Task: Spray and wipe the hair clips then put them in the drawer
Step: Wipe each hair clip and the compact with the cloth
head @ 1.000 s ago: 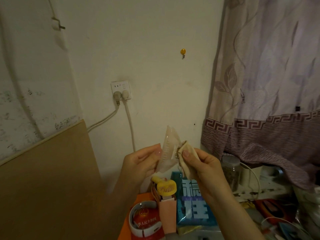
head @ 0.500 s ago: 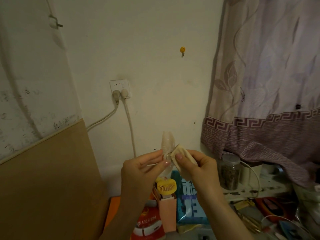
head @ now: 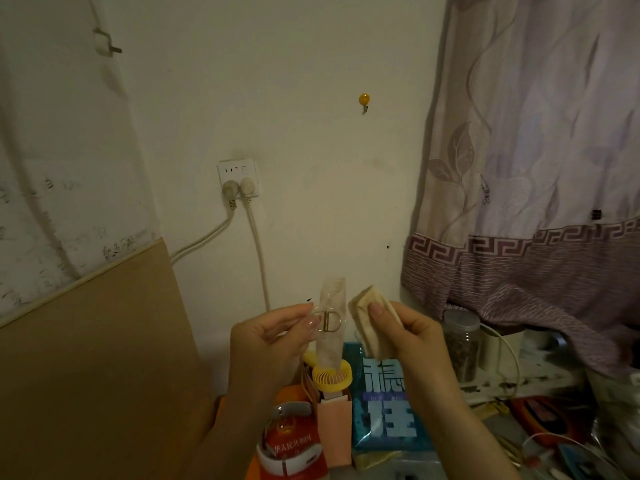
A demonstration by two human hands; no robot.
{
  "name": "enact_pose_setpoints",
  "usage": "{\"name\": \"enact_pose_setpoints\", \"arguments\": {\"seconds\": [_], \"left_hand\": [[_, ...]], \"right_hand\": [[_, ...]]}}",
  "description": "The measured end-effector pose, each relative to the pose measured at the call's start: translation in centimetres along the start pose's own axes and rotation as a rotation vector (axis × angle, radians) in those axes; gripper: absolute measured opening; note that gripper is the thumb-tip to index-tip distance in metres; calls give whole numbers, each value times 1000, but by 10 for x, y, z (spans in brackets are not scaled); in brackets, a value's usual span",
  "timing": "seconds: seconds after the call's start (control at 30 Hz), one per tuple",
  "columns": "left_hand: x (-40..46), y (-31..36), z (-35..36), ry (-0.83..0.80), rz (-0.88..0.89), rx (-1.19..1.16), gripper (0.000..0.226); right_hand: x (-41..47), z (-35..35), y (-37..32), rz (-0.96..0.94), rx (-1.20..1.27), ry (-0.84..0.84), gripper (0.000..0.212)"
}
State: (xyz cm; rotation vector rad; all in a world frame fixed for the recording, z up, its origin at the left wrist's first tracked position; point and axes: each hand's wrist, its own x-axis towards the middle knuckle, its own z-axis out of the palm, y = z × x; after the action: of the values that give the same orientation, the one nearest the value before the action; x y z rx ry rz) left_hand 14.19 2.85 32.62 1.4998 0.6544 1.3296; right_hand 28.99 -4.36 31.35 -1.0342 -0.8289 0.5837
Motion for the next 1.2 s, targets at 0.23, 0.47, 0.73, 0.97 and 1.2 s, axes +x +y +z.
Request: {"name": "enact_pose_setpoints", "arguments": {"seconds": [0.23, 0.47, 0.73, 0.97, 1.2], "left_hand": [[3, 6, -6, -123, -165, -141, 19], [5, 5, -3, -184, -298, -193, 16], [7, 7, -5, -232, -305, -139, 24], [8, 15, 0, -275, -183, 24, 47], [6, 11, 3, -260, -97, 121, 28]], "right_hand": [[7, -8, -1, 205, 165, -135, 33], [3, 2, 0, 291, 288, -279, 42], [3, 7, 0, 275, 289, -252, 41], [4, 6, 0, 265, 261, -216, 36], [2, 2, -2, 210, 181, -238, 37]]}}
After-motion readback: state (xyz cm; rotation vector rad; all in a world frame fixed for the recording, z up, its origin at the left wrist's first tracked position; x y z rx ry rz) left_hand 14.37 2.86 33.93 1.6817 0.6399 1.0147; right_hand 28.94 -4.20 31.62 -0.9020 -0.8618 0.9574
